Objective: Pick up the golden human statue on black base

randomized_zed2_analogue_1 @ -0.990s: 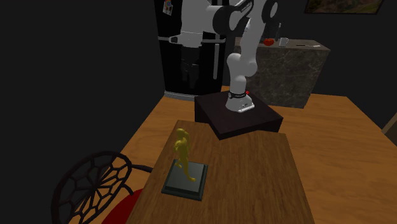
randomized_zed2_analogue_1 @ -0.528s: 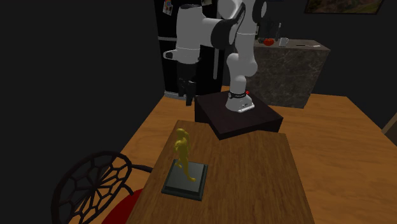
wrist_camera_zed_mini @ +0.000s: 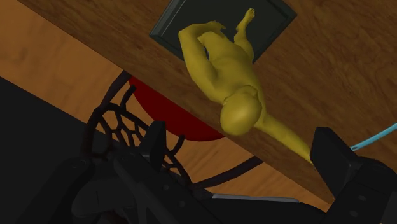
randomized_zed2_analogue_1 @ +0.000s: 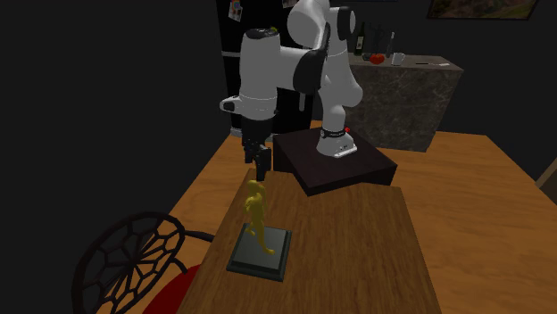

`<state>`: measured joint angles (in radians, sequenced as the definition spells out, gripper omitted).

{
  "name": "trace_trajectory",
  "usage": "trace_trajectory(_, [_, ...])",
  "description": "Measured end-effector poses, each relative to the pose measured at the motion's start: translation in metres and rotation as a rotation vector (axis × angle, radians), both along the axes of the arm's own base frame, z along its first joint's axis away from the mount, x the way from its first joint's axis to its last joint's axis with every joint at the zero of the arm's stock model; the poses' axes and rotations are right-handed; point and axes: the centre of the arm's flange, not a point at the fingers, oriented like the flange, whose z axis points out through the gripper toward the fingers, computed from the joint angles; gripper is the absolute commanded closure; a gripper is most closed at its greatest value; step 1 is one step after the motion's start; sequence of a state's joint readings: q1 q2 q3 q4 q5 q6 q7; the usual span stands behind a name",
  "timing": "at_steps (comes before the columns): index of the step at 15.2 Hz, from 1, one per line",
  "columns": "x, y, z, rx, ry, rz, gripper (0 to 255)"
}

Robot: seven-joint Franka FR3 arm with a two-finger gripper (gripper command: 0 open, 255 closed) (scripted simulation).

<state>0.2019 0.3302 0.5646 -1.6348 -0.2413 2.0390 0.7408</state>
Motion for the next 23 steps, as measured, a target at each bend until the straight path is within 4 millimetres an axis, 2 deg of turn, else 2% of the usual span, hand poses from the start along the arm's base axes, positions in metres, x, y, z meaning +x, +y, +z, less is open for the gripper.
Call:
trace_trajectory(4, [0.007,0.010,-0.021,-0.002,0.000,0.000,0])
trace_trajectory(8, [0.007,0.008,-0.041,-0.002,0.000,0.000,0])
trace_trajectory(9, [0.007,0.009,-0.043,-0.002,0.000,0.000,255])
trace_trajectory(19, [0.007,0.009,-0.045,-0.002,-0.001,0.001,255])
trace_trajectory(23, [0.006,0.009,-0.030,-0.003,0.001,0.000,255])
